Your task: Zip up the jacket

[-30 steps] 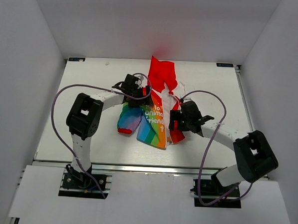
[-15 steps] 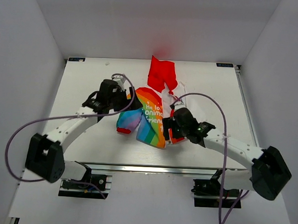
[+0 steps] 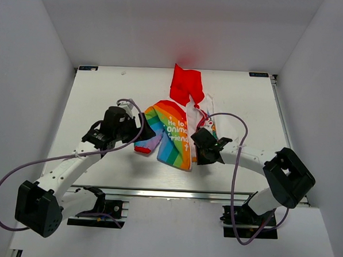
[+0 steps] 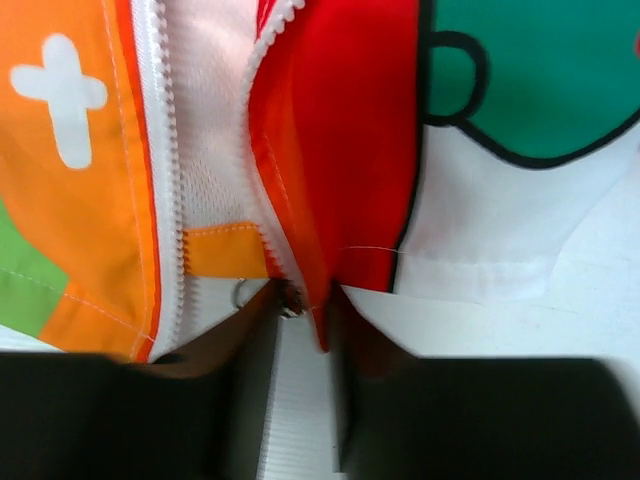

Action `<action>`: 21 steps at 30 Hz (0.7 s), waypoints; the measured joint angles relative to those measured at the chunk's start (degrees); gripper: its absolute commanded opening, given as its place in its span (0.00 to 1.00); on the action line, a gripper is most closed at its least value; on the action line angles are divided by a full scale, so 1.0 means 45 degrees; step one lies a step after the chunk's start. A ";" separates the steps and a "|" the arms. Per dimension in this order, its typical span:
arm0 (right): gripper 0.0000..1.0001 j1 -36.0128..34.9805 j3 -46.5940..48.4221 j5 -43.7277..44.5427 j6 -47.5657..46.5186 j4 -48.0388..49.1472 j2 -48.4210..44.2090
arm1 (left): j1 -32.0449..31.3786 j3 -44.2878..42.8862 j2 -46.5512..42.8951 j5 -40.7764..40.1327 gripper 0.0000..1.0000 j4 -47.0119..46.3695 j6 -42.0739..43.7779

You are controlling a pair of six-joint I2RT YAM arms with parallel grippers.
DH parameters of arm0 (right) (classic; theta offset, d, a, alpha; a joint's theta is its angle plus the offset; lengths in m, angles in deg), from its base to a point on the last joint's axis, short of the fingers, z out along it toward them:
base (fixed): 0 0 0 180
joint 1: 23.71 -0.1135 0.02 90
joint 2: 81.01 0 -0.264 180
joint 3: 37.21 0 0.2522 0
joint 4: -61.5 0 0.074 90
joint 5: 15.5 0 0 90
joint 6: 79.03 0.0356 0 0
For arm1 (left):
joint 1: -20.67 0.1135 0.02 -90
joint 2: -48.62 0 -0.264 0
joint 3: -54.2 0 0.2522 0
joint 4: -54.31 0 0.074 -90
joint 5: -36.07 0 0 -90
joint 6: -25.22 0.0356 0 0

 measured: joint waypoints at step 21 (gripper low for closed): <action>0.00 0.0160 -0.0913 -0.1807 -0.0607 0.0379 -0.3706 | -0.3274 -0.3084 0.5314 0.2395 0.92 -0.2545 0.0369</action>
